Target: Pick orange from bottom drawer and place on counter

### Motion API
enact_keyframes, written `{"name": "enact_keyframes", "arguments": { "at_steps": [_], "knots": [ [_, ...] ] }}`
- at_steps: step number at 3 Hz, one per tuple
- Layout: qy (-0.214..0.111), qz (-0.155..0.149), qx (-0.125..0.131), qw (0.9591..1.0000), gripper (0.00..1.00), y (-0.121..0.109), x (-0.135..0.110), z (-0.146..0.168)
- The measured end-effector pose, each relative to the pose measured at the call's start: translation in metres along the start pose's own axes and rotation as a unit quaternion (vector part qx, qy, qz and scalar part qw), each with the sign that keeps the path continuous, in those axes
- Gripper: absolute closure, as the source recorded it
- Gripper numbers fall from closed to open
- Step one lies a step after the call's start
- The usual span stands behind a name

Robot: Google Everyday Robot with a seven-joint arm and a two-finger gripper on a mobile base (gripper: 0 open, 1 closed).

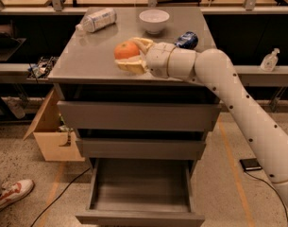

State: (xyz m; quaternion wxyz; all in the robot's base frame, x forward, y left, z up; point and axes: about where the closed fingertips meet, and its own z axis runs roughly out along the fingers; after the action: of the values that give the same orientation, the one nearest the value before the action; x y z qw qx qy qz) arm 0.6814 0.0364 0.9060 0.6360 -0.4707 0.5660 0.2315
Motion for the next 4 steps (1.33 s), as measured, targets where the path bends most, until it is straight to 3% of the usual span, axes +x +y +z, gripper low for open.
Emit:
{"name": "enact_keyframes", "arguments": {
  "at_steps": [4],
  "knots": [
    [-0.003,0.077,-0.025,0.9967,1.0,-0.032,0.027,0.108]
  ]
}}
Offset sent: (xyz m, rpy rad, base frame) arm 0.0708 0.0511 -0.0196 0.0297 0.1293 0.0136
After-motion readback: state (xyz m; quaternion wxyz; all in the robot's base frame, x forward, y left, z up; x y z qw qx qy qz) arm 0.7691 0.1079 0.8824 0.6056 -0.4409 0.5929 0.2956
